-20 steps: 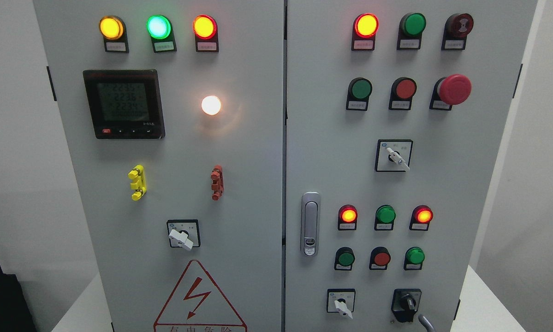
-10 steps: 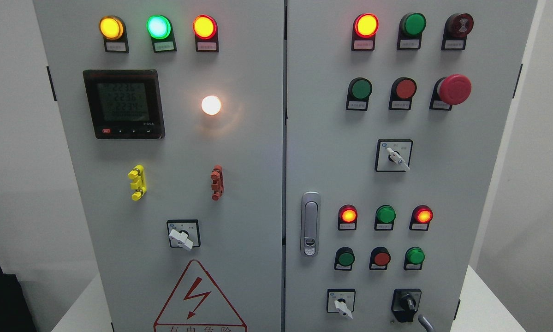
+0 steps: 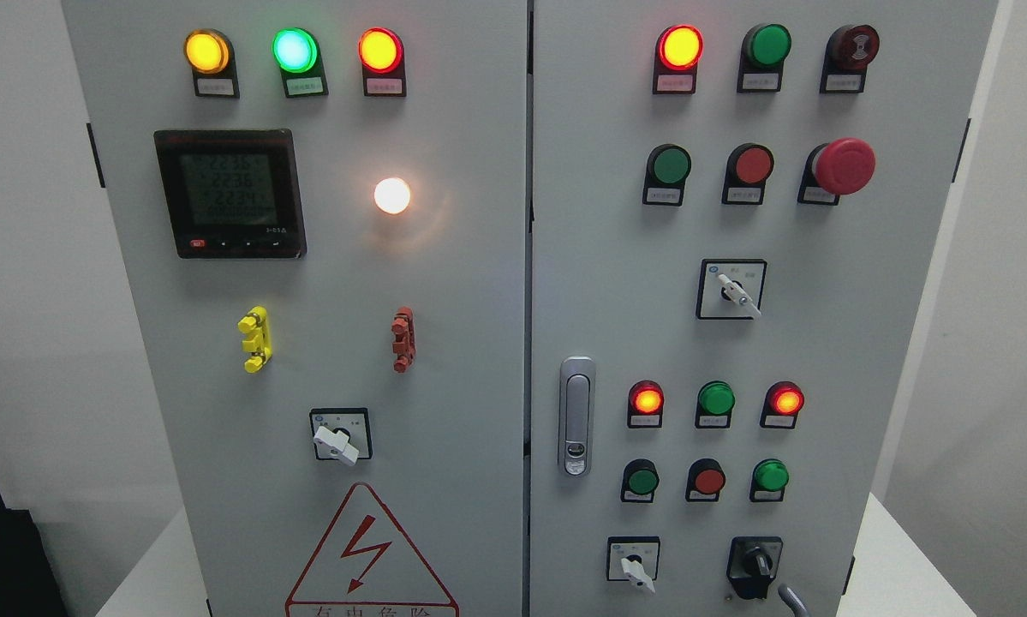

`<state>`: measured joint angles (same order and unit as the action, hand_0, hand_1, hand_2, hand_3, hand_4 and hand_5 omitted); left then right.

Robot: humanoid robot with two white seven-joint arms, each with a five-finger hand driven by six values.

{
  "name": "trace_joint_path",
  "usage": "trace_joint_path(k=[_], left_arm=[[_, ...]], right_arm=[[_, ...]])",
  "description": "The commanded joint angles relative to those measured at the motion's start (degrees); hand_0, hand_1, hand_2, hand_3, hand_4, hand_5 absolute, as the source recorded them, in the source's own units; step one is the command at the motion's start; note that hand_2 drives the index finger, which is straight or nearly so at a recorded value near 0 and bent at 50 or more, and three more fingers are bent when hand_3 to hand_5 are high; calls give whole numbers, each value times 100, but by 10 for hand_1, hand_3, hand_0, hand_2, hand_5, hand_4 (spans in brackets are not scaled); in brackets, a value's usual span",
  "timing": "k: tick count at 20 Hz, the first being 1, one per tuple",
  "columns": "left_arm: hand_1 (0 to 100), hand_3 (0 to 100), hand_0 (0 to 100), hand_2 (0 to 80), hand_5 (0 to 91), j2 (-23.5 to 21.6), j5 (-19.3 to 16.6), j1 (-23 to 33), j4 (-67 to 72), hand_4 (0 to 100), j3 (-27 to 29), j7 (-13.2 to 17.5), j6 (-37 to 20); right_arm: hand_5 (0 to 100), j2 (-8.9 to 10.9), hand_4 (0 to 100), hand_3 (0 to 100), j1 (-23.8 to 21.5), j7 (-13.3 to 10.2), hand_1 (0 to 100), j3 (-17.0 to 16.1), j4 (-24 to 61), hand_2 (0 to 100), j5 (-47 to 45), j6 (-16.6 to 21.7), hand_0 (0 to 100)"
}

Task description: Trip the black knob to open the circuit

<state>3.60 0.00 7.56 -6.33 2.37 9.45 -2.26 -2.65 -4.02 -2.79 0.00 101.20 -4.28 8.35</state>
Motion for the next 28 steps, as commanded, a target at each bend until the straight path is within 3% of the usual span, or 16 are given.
trace_joint_path(k=[1,28], left_arm=[[389,0,120,0,0,0,-132,0,0,0,0,-5,-3],[389,0,120,0,0,0,-132,0,0,0,0,-5,6]], right_arm=[[1000,-8,1000,1000,6,-2,0,158,-13,0,6,-35,0],[1000,-25,1000,1000,41,-28,0,272,-13,0,24,-44,0]])
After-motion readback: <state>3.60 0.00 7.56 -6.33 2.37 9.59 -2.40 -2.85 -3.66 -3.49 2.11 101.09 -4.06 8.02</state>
